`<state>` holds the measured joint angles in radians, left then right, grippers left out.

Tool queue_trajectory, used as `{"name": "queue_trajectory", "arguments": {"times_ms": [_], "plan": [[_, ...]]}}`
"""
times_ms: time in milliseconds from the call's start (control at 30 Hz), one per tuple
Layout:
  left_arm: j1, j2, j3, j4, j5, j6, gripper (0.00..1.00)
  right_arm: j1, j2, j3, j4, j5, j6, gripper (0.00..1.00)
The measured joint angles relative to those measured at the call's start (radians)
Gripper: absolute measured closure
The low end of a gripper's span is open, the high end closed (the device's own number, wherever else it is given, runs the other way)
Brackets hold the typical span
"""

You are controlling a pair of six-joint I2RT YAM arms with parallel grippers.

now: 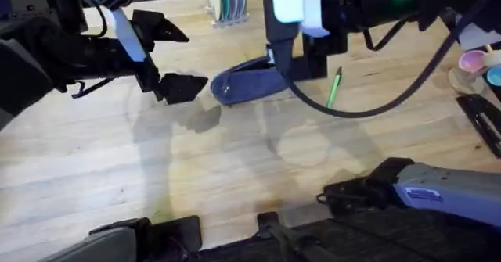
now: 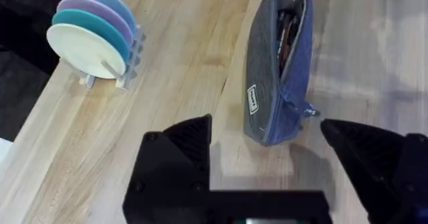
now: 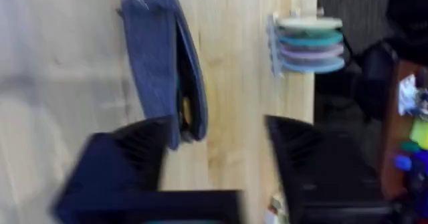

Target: Unzip the bag, pick up the pens from the table one at a time and place them inside, then zip the bag closed.

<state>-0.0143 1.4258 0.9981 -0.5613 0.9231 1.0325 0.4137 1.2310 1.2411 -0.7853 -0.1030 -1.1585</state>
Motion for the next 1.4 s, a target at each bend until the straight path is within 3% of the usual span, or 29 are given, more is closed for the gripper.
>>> {"name": "queue_trajectory", "arguments": {"times_ms": [167,200,233,567,1400], "plan": [[0.0,0.0,0.0,0.0,0.0,0.0,0.008,0.0,0.006,0.0,-0.005,-0.067,-0.024,0.819],[0.0,0.0,0.0,0.0,0.0,0.0,0.008,0.0,0.008,0.0,-0.006,-0.076,-0.024,0.93],[0.0,0.0,0.0,0.0,0.0,0.0,0.008,0.0,0.011,0.0,-0.006,-0.08,-0.026,0.956],[0.0,0.0,0.0,0.0,0.0,0.0,0.008,-0.016,0.042,0.002,-0.008,-0.101,-0.032,0.968],[0.0,0.0,0.0,0.001,0.0,0.0,0.008,-0.034,0.407,0.002,0.14,-0.104,-0.032,0.968]]}}
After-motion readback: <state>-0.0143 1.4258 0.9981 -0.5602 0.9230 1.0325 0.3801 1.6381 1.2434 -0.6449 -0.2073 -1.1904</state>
